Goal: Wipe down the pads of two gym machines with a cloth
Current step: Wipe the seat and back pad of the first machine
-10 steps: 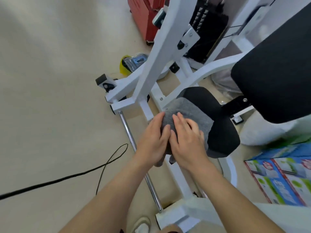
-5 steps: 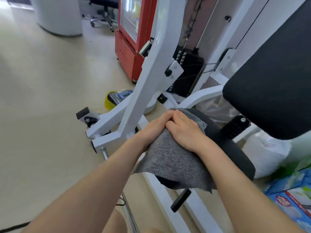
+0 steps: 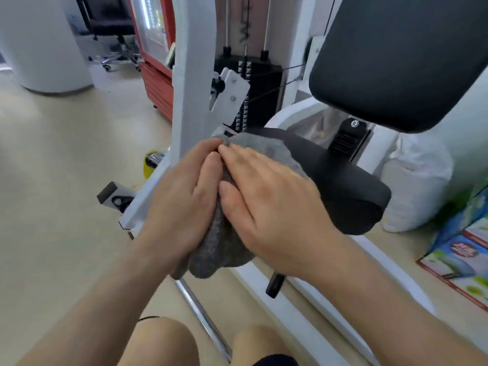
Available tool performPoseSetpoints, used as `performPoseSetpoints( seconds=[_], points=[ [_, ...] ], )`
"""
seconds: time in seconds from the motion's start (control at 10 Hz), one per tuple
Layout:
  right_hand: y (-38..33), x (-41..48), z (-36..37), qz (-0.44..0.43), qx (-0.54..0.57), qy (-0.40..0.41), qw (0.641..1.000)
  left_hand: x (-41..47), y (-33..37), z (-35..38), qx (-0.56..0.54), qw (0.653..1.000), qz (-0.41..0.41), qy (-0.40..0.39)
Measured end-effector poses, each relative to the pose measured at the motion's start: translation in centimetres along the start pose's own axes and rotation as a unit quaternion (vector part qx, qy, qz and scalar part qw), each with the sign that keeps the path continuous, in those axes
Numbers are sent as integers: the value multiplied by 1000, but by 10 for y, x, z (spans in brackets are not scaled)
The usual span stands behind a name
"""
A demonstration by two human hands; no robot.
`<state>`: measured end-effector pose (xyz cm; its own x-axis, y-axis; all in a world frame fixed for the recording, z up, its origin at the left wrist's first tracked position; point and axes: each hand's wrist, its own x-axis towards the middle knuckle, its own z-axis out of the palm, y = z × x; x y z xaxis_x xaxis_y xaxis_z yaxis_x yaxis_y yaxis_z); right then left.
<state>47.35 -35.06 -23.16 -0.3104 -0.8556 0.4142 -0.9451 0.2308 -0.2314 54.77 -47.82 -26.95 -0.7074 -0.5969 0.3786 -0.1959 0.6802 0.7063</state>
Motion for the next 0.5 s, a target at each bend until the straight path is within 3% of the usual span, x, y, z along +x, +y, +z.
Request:
performPoseSetpoints(
  seconds=[0.1, 0.2, 0.3, 0.5],
  points=[
    [16, -25, 13, -44, -8, 84, 995, -27, 25, -6, 78, 995, 61, 5],
    [51, -49, 18, -51, -56, 108, 991, -35, 38, -20, 225, 955, 189, -27],
    [88, -75, 17, -9, -120, 109, 987, -33, 47, -18, 398, 871, 270, -100],
    [99, -84, 6, 48, -117, 64, 990, -20, 97, 36, 541, 805, 221, -105]
  ],
)
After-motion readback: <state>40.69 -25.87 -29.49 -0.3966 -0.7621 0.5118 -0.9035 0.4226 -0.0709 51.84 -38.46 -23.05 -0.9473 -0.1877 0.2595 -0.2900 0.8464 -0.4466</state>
